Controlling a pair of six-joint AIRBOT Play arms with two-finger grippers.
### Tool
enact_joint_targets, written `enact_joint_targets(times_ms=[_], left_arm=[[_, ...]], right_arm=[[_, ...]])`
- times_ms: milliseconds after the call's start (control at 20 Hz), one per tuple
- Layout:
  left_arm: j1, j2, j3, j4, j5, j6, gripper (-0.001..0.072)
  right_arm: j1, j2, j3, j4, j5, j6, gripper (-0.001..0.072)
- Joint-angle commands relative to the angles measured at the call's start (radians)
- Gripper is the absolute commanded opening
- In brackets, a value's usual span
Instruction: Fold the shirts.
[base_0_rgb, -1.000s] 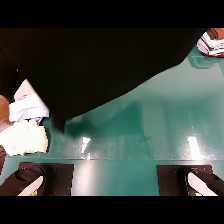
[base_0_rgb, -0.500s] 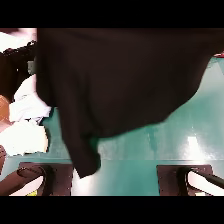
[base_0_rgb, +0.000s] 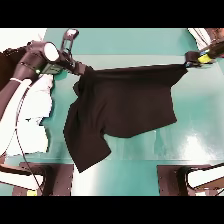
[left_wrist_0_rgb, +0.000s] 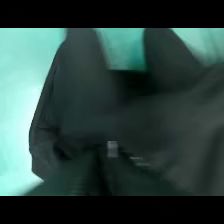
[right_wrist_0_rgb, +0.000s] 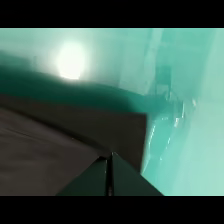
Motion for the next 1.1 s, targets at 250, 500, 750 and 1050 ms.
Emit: enact_joint_targets(times_ms=[250,500,750,1050], left_arm=[[0.134,-0.007,0.048,-0.011,-0.197,-0.002,0.0431],[0.304,0.206,-0.127,-0.026,-0.346,-0.002,0.0431],[0.326,0.465,-0.573,-0.056,-0.339,-0.001,0.0432],[0.326,0.577,-0.93,-0.157,-0.26,-0.001,0.0432]], right_arm=[[-0.005,-0.055,0.001,0.042,-0.011,0.0,0.0371],[-0.05,0.141,-0.201,0.046,0.04,-0.042,0.0371],[-0.1,0.354,-0.553,0.156,0.002,-0.069,0.0371],[-0.157,0.51,-0.811,0.226,-0.021,-0.079,0.0389]])
